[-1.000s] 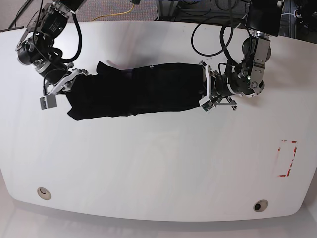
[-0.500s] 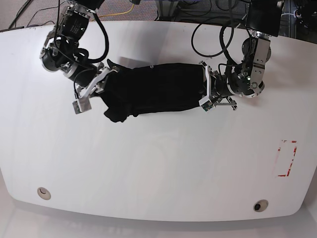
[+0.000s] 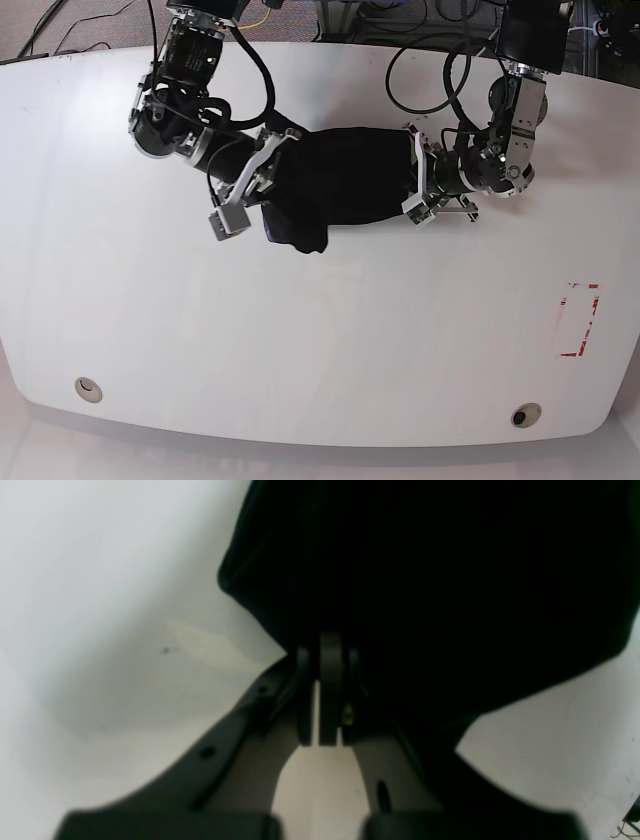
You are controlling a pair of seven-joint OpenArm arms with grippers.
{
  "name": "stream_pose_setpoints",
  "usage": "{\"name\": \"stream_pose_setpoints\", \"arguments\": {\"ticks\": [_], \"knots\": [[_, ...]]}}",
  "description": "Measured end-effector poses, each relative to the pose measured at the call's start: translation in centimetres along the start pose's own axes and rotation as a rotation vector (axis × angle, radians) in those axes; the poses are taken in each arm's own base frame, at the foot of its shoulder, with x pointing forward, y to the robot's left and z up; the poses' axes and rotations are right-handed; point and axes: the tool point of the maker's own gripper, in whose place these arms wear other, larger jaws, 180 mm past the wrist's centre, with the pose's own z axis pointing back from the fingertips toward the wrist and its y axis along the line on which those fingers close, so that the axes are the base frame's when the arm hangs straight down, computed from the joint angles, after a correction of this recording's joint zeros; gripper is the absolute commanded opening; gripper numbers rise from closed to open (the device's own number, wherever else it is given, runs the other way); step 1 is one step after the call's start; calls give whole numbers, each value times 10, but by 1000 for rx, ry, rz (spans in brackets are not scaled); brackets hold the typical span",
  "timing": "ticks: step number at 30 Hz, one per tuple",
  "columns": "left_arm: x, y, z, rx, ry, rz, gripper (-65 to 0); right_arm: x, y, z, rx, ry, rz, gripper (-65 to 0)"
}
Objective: Layout the t-shirt on the table in an organized manner, then fold the t-shirt properly
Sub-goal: 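Fold the held end with the right gripper over toward the left gripper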
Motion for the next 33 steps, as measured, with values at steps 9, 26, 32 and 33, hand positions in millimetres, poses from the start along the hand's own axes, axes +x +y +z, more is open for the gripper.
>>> {"name": "stream_pose_setpoints", "arguments": {"ticks": [9,26,32,33], "knots": [[0,0,0,0,0,0,-650,-3,32,-25,97,30,61,-644],[0,0,0,0,0,0,-650,-15,9,-41,22,129,84,-577],[0,0,0,-1,-1,0,-650,-30,-2,-45,-12,177,66,-322],[0,0,0,-1,-1,0,-650,-31,-3,-45,-17,183,68,-271]]}}
